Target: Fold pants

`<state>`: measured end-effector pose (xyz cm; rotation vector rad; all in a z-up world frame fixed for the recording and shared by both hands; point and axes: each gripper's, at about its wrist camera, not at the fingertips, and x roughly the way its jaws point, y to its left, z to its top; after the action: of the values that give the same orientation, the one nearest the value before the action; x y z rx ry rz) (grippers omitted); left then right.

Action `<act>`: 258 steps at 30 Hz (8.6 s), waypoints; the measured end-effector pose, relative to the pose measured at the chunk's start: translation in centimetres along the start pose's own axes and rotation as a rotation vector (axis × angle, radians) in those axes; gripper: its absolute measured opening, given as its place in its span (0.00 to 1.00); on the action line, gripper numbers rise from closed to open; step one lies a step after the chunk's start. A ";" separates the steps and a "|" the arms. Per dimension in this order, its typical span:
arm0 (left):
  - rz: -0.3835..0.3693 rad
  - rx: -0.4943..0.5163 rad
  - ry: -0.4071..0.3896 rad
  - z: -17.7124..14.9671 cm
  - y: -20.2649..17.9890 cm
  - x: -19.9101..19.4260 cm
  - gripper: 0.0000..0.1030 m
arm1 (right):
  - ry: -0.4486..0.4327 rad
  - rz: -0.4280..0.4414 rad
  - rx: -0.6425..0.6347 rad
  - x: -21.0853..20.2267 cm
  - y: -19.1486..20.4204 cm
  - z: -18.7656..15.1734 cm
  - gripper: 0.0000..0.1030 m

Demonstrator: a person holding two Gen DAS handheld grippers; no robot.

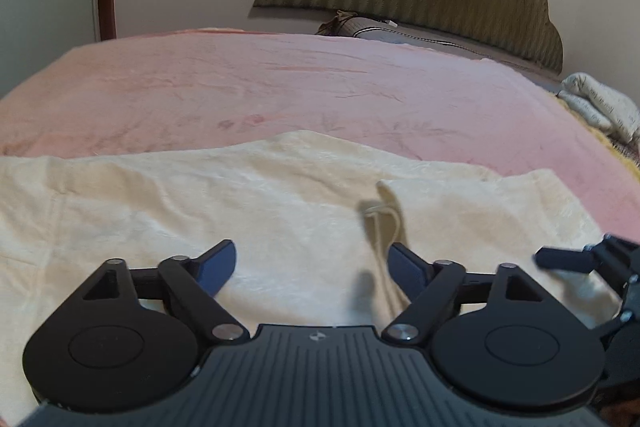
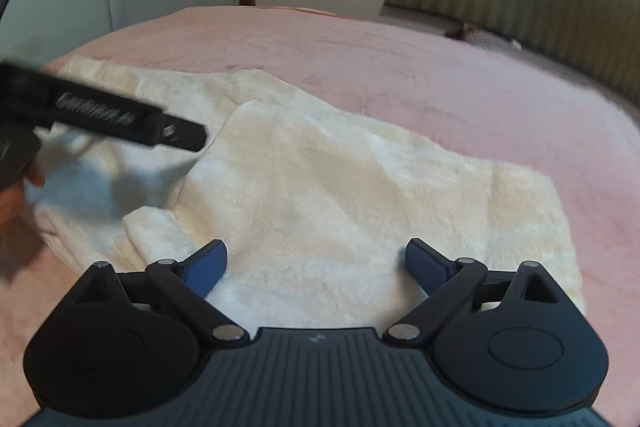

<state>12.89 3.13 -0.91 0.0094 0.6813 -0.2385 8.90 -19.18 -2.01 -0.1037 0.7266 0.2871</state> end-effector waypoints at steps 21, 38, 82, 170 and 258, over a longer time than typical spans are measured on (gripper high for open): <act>0.123 0.088 -0.055 -3.4 1.0 -0.6 1.00 | -0.080 -0.091 0.063 -0.8 1.0 -1.6 1.00; 0.122 0.084 -0.042 -3.3 1.1 -0.4 1.00 | -0.073 -0.079 0.088 -1.0 -0.2 -1.5 1.00; -0.002 -0.737 0.057 -6.4 27.3 -13.5 0.98 | -0.276 -0.012 -0.804 0.5 28.5 0.6 0.79; -0.536 -0.145 0.161 3.4 -20.5 6.7 0.60 | -0.332 0.118 0.824 -7.0 -15.8 -3.8 0.16; -0.113 0.202 -0.027 -2.6 -9.9 1.3 1.00 | -0.115 0.025 0.348 -4.3 -13.8 -3.0 1.00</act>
<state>10.10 -6.61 -3.06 0.1606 0.6294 -0.4144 7.95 -33.92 -1.48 0.2501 0.6539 0.1856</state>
